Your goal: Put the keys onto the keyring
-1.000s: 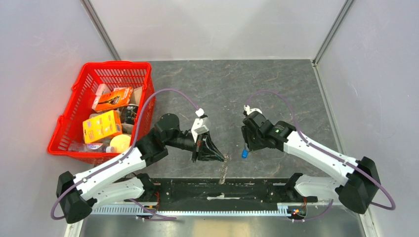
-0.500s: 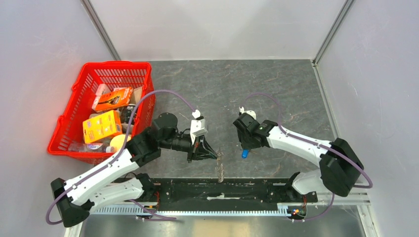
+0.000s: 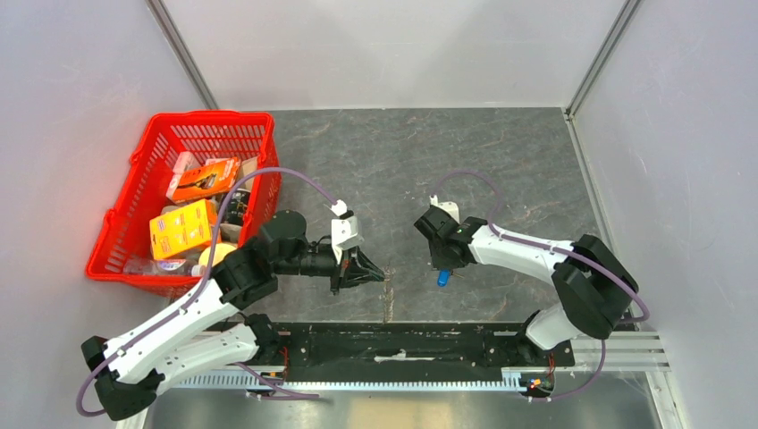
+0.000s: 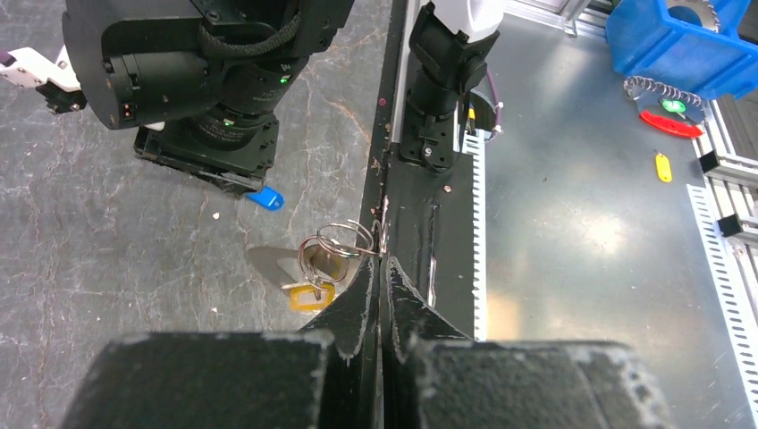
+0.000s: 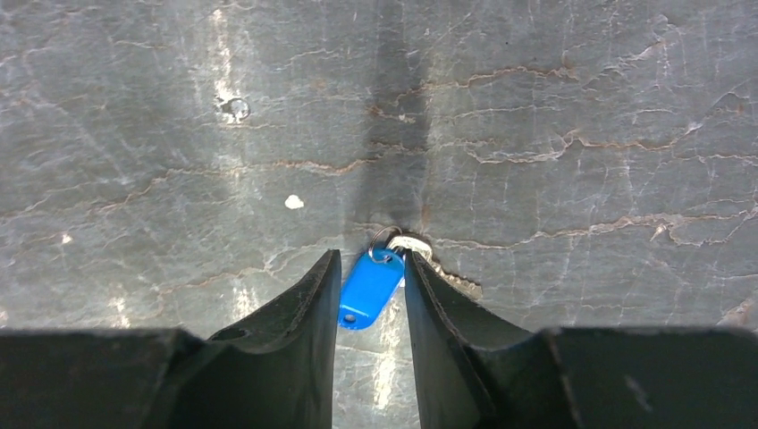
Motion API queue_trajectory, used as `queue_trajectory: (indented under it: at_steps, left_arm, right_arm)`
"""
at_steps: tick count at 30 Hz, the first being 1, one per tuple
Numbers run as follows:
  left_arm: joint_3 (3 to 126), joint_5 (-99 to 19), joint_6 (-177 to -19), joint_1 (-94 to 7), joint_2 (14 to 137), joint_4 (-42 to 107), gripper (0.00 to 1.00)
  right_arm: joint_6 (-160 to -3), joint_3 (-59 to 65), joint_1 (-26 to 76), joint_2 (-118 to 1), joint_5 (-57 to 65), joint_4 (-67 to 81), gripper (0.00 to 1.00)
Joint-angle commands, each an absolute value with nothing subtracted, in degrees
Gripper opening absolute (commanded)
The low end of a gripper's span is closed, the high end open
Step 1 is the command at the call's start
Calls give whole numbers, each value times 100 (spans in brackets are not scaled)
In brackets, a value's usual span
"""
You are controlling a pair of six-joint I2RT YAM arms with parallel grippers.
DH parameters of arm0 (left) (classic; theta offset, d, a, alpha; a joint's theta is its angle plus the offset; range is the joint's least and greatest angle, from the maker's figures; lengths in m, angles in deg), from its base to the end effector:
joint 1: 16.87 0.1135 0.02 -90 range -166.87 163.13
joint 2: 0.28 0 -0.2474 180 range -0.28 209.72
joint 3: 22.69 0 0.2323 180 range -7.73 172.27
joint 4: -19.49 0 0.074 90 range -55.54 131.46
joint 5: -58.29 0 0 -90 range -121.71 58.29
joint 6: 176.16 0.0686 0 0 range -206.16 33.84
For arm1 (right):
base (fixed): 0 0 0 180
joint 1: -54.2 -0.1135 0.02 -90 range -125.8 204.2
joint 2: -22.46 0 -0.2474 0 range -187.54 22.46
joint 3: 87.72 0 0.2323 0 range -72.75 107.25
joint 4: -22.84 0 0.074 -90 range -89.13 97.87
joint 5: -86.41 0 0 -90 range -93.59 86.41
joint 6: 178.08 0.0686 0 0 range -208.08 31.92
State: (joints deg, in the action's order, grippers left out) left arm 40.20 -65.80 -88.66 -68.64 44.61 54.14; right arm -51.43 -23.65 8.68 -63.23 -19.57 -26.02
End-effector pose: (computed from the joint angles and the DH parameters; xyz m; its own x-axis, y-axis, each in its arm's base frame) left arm 0.0880 -0.1738 0.3224 -0.2200 0.2209 -0.9502 0.9742 0.1004 -0.2022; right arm 0.1985 0.1752 0.1427 -0.9008 -0.0983 -0.4230 -0.1044 0.9945 -0.0087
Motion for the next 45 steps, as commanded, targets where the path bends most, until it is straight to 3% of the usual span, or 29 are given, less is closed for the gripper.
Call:
queue_trajectory:
  at_steps: [1,12,32,38,45]
  left_arm:
    - [4001,-6507,-8720,-6855,4373,5265,2]
    - [3956,-6555,-8749,-6853,4296,5230,2]
    - [3938,-6590,-8775,-6855,4297,5158,2]
    - [3947,-6632,-8791,-6854,4302,5119,2]
    - [3921,-6960,-8870,-6855,4318,4921,2]
  right_arm:
    - [-4961,-2345,858,-6558,-2373,-2443,38]
    - [-4923,-2358,858,-6675,-2393,-2407,30]
    - [-4940,-2115,636,-6183,-2937,-3131,0]
    - [-4991,-1947,524,-5557,-2983,-3628,0]
    - [-5443,-1737,515,-4389,-2051,-3968,0]
